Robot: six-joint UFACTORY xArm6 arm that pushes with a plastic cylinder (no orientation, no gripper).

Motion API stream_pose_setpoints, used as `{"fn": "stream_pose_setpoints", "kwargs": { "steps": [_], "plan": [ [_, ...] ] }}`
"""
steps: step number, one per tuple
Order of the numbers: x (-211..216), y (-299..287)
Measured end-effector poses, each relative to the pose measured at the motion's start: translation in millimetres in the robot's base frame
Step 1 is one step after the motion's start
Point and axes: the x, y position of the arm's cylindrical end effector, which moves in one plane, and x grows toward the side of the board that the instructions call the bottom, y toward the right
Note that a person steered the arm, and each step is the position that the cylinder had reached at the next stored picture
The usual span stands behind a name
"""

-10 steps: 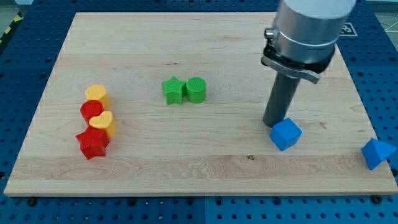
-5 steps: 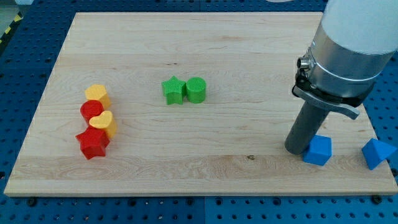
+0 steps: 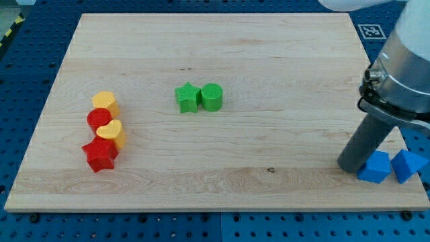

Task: Push blue cube to the blue triangle

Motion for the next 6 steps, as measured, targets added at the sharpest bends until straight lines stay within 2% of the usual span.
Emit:
{"fn": "stream_pose_setpoints", "kwargs": {
  "steps": [6],
  "plan": [
    [17.3, 14.9]
  ]
}}
